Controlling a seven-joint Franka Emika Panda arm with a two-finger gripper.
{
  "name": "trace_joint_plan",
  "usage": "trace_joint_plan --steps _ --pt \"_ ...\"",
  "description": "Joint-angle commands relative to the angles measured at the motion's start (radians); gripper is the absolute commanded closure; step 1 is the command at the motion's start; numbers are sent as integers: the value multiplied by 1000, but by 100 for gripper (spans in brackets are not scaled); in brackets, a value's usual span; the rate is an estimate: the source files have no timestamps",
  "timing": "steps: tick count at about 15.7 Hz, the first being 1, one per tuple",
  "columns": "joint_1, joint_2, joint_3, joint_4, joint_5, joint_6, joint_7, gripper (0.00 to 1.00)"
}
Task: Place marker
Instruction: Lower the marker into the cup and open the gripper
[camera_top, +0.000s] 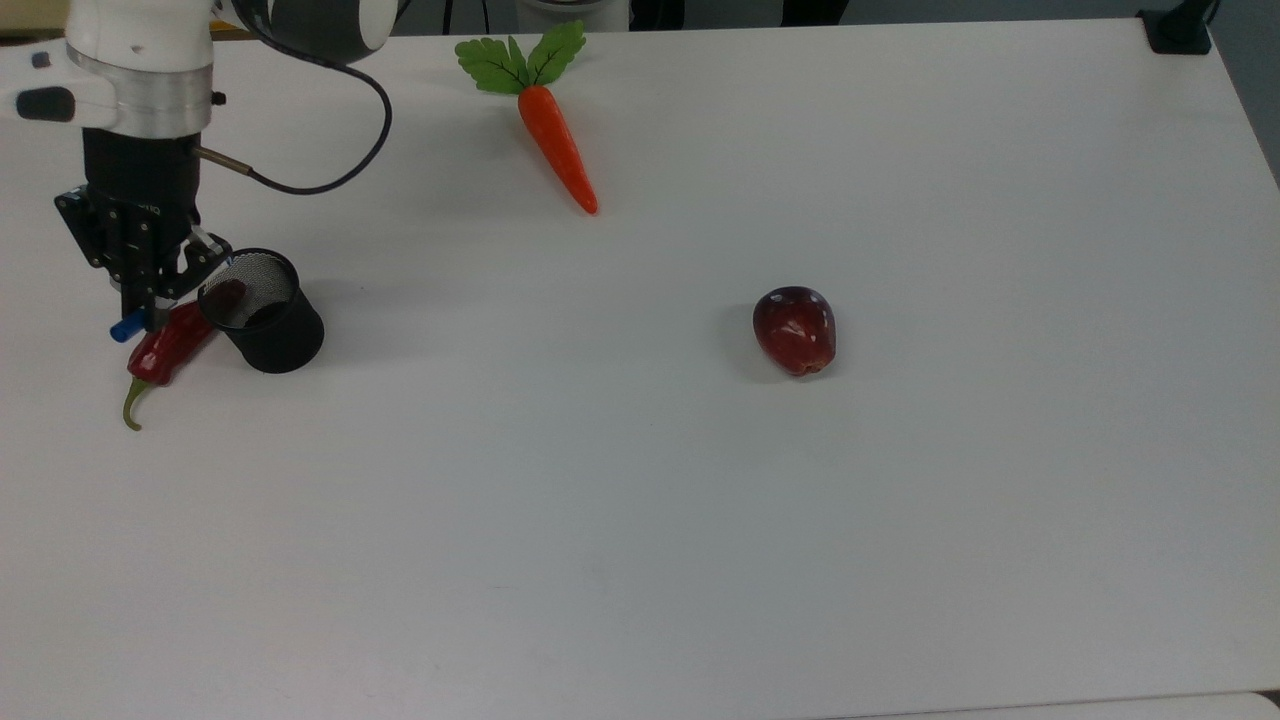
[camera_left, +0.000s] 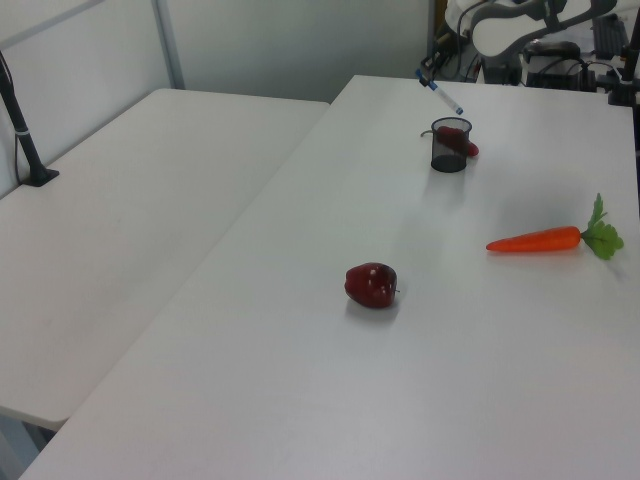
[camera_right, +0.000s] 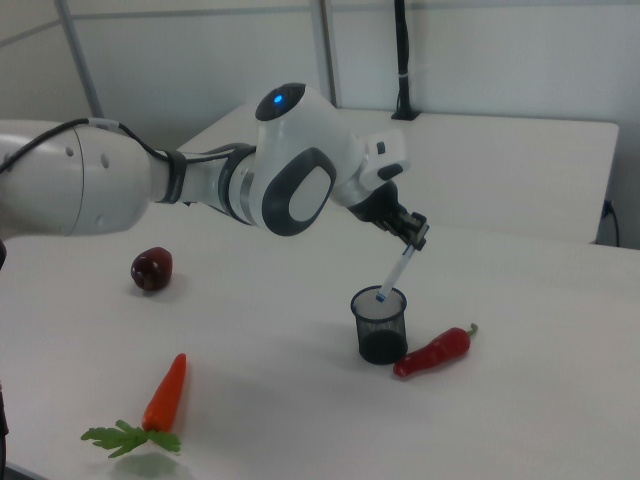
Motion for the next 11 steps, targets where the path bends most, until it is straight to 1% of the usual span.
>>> trace_joint_plan --steps 1,3,8,9,10,11 --pt "9 -25 -2 -92 -19 54 -9 86" --pt "11 -25 -2 -108 -26 54 -6 86" --pt "12 -10 -2 -108 -29 57 1 85" --pt "12 -10 -2 -108 -28 57 3 84" --pt "12 -10 -2 -108 -28 57 3 79" --pt "12 -10 -2 -108 -28 56 5 64"
